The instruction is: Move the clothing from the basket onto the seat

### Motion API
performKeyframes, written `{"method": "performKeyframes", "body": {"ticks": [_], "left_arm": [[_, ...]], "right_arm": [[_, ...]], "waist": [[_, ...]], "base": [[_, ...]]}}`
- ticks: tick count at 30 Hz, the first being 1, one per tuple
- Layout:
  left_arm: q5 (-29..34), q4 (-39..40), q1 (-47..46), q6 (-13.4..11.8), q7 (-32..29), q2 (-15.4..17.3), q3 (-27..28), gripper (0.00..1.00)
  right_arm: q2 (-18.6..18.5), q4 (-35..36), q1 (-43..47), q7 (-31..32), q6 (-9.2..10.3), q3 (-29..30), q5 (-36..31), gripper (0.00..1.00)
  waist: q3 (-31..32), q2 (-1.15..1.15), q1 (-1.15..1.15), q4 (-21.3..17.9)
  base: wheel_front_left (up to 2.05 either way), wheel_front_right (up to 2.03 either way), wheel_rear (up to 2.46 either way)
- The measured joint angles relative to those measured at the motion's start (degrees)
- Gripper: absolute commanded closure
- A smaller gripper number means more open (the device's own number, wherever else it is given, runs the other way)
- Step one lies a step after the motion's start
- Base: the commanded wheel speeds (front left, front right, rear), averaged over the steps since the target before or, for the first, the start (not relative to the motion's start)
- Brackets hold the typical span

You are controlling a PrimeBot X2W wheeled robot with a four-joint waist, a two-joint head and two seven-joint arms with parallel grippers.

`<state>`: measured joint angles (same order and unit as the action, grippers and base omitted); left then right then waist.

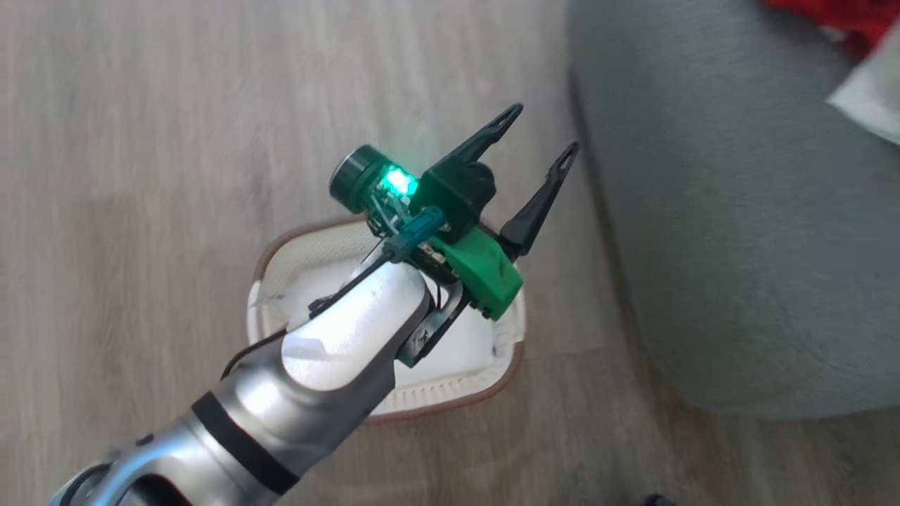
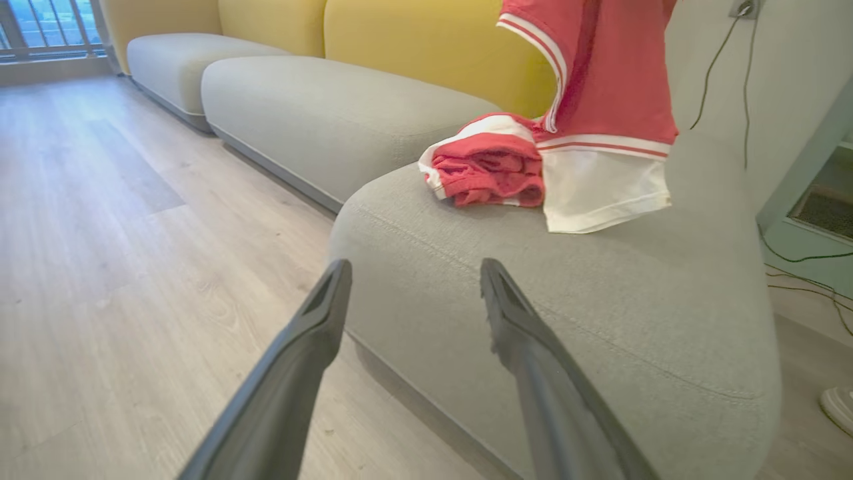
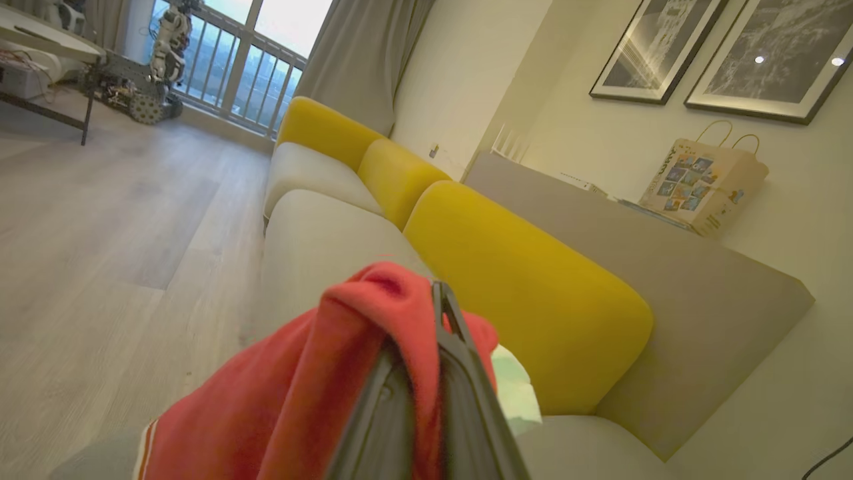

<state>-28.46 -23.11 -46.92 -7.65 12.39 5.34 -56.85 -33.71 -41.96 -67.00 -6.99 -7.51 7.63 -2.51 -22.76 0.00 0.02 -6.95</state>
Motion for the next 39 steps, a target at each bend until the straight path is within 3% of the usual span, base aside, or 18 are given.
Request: {"method": "performKeyframes", "body": {"ticks": [9,19,20,21,22,23,32,39], "left_arm": [[0.99,4.28,-1.04,-1.04,-0.71,0.37,-0.68,0.00],[1.07,5.10,-1.03,-1.96,-0.78,1.80,-1.10,0.00],[1.07,5.10,-1.03,-1.96,-0.78,1.86,-1.10,0.00],[1.07,5.10,-1.03,-1.96,-0.78,1.93,-1.09,0.00],[1.07,5.10,-1.03,-1.96,-0.78,1.97,-1.09,0.00],[1.07,5.10,-1.03,-1.97,-0.78,2.00,-1.07,0.00],[0.01,4.45,-1.01,-2.46,-0.46,2.65,-0.01,0.00],[-1.68,3.36,-0.27,-2.46,0.83,2.92,1.33,0.00]], "right_arm": [[0.48,-10.07,-0.93,-0.82,0.00,11.06,-11.49,1.00],[6.54,-15.11,-1.05,-2.68,0.00,17.93,-21.72,1.00],[6.81,-15.51,-1.08,-2.72,-0.01,18.41,-22.32,0.96],[7.03,-15.80,-1.18,-3.10,-0.01,18.97,-22.92,0.78],[7.09,-16.03,-1.35,-3.47,-0.01,19.62,-23.35,0.43],[7.08,-16.42,-1.69,-3.91,0.00,20.08,-23.77,0.00],[7.68,-21.54,-2.03,-7.02,0.00,19.03,-23.36,0.00],[9.38,-20.70,-0.15,-7.47,0.00,12.04,-17.50,0.00]], "waist": [[-7.33,0.00,-0.01,6.84],[-12.77,0.00,-0.01,10.09],[-12.76,0.00,-0.01,9.95],[-12.69,0.00,-0.02,9.75],[-12.59,0.00,-0.02,9.51],[-12.47,0.00,-0.02,9.24],[-10.03,0.00,-0.02,6.33],[-5.87,0.00,-0.02,4.38]], "base": [[0.00,0.00,0.00],[0.00,0.00,0.00],[0.00,0.00,0.00],[0.00,0.00,0.00],[0.00,0.00,0.00],[0.00,0.00,0.00],[0.00,0.00,0.00],[0.00,0.00,0.00]]}}
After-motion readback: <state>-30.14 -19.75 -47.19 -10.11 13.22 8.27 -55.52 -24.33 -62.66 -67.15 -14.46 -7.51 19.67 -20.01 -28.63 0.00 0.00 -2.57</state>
